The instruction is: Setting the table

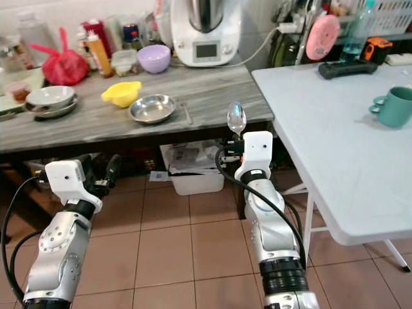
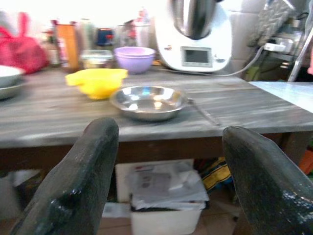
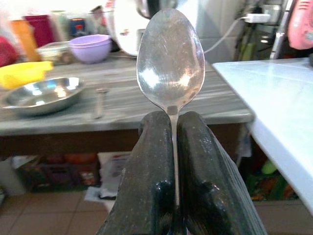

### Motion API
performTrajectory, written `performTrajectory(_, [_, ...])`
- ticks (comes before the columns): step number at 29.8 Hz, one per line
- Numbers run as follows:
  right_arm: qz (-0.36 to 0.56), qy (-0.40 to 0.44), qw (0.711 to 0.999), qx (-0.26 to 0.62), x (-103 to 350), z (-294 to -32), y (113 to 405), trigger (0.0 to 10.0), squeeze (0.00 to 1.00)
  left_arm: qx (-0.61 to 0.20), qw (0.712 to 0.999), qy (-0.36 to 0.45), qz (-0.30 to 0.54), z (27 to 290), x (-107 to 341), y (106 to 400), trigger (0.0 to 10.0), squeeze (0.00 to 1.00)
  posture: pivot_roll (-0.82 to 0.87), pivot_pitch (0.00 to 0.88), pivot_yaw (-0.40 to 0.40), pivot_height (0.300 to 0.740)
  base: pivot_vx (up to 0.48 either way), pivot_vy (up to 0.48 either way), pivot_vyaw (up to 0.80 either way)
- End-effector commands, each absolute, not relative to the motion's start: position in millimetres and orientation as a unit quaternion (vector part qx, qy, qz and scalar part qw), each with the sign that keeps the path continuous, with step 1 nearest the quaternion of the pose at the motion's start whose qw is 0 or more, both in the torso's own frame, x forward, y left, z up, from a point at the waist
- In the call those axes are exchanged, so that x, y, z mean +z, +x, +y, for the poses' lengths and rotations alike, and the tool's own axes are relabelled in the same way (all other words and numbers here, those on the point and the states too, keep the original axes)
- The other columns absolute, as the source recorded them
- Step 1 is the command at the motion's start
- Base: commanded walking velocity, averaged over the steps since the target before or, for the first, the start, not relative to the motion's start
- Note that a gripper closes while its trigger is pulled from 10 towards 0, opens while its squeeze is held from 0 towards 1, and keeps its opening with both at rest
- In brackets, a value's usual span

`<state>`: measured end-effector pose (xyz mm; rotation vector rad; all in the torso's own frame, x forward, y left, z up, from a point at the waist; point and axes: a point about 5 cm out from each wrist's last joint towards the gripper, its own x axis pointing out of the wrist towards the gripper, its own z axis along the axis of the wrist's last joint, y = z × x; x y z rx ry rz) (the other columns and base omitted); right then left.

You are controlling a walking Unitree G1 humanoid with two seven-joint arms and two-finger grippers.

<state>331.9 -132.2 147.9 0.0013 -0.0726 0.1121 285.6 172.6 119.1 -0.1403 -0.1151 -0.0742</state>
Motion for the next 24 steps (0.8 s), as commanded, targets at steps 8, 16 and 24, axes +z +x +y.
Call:
performTrajectory(8, [-0.043,0.004,0.998,0.044,152.3,-137.7,332.4,10.0,0.0,-0.044,0.995,-0.069,-0.06,169.5,120.9,287.2,10.0,0.0,-0.13,0.029,0.071,0.74,0.48,0.0,0.0])
performTrajectory(16, [-0.04,0.006,0.998,0.045,151.3,-137.6,332.5,10.0,0.0,-0.046,0.995,-0.071,-0.058,167.3,120.2,287.1,10.0,0.0,-0.13,0.032,0.071,0.74,0.48,0.0,0.0])
performTrajectory(24, [-0.032,0.013,0.998,0.048,148.7,-136.2,332.0,10.0,0.0,-0.046,0.995,-0.072,-0.057,166.4,120.3,287.2,10.0,0.0,-0.13,0.032,0.071,0.74,0.48,0.0,0.0])
